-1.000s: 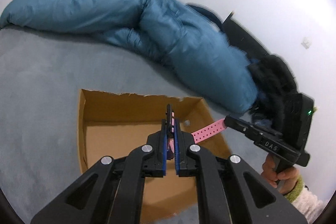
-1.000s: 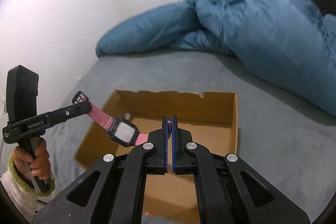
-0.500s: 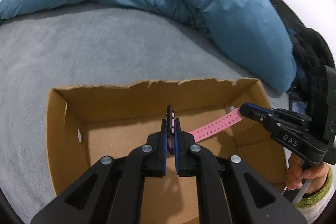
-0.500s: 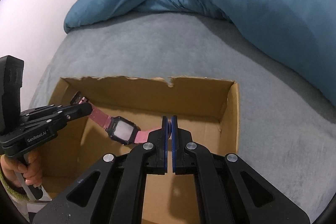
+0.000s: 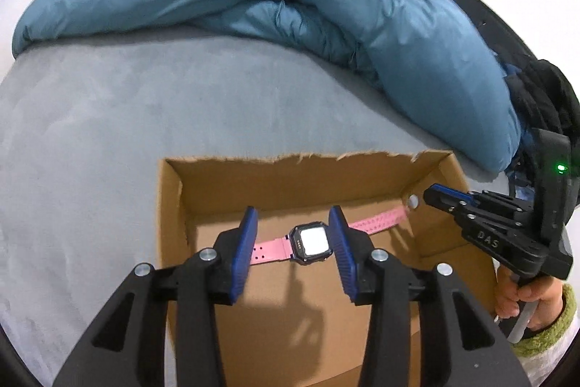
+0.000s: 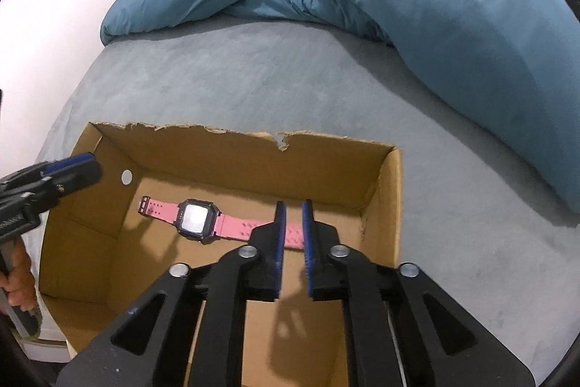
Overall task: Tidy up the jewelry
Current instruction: 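Open the left tool to release the watch and withdraw, then close the left tool on the multicolour beaded bracelet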
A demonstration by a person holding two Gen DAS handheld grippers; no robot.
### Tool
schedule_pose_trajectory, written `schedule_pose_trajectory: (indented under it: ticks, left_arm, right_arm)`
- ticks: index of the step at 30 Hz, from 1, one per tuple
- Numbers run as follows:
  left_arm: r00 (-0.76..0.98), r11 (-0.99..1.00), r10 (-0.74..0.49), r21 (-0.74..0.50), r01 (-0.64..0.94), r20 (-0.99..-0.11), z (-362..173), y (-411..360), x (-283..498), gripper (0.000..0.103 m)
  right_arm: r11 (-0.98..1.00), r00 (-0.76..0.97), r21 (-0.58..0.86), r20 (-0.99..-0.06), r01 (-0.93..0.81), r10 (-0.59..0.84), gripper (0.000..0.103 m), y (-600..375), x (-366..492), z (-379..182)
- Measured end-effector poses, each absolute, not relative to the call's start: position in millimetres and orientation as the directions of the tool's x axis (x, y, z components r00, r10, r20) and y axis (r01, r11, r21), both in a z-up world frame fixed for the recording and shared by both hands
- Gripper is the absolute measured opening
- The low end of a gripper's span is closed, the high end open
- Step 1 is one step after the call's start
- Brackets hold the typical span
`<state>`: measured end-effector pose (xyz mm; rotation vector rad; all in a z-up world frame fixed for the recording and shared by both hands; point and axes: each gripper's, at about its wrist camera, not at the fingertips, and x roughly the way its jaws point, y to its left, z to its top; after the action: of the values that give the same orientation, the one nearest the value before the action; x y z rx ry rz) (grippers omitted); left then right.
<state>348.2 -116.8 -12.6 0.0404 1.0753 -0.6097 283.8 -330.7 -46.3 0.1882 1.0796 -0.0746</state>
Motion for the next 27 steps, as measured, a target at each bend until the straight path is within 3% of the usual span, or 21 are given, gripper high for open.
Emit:
schedule_pose_trajectory:
  ticks: [7,10,15,23,27]
  left_arm:
    - [0.435,0.833,-0.472,-0.227,0.504,-0.767,26,-90,315,0.040]
    - [0.471,0.834,-0.487,-0.233,0.499,-0.736,41,-68,294,0.041]
    - [0.561,0.837,-0.494,-0.189,0.514,-0.664,59,-30,243,0.050]
    - [0.599,0.842,-0.485,-0.156,0.516,-0.637,28,16,165,0.054]
    - [0.558,0.845,-0.470,-0.166,0.509,-0.684,-12,20,150,0.054]
  right_arm:
    - [0.977,0.547,0.140,-0.837,0.158,0.031,0.019,-341,255,-19]
    - [0.976,0.613,0.167,-0.789,0.140,0.047,0.026,-339,230,0]
    - [0.981,0.697,0.174,-0.714,0.085,0.066,0.033,-326,165,23]
    - [0.965,0.697,0.259,-0.701,0.048,0.154,0.033,-294,78,-6]
    - [0.950,0.675,0.310,-0.708,0.032,0.209,0.033,-265,61,-41]
